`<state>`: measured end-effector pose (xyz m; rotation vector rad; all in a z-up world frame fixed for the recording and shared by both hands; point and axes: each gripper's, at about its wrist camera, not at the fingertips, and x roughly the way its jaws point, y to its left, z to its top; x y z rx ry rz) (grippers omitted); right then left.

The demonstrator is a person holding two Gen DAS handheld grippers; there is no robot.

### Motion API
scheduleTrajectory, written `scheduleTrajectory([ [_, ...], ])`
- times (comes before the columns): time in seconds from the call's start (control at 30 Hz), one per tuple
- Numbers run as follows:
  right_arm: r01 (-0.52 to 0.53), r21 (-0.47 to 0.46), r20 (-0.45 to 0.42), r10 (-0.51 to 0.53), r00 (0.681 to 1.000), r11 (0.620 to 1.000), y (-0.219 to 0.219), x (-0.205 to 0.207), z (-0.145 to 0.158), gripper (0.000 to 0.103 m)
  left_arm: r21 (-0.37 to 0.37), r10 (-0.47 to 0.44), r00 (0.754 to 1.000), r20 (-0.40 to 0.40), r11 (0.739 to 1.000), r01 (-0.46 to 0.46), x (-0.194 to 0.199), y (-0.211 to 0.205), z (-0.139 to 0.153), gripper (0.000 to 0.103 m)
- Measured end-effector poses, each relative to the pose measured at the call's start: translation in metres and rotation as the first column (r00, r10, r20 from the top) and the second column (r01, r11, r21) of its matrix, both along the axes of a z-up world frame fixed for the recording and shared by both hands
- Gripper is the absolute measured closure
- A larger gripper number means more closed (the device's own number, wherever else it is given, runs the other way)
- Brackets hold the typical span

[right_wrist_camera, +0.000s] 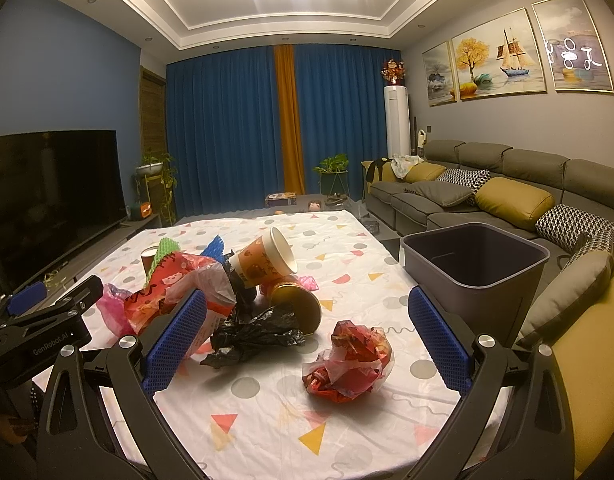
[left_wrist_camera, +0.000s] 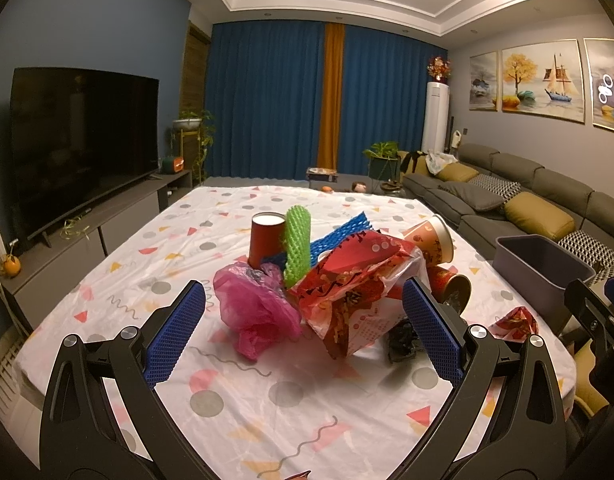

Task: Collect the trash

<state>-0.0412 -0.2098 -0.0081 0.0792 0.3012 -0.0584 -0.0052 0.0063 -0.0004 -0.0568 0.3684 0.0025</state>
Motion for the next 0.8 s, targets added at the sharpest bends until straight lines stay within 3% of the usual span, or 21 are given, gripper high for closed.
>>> scheduleTrajectory([
  [0.37,0.003,-0.002,-0.005,-0.003,1.0,1.0,-0.004,0.003,-0.006,0.005,0.011,-0.014,1.0,-0.003,1.0,0.014,0.003,-0.004,-0.009,0.006],
  [0.63,0.022,-0.01,-0.042,-0.022,0.999,1.0,-0.009,0.015,-0.027,0.005,0.004,-0.046,0.999,-0.013,0.999,0.046,0.003,-0.004,-0.021,0.019],
  [0.8,0.03,-0.007,-0.083,-0.031,0.996,1.0,-0.016,0.026,-0.046,0.014,-0.015,-0.059,0.998,-0.017,0.998,0.059,0.006,0.0,-0.028,0.021],
])
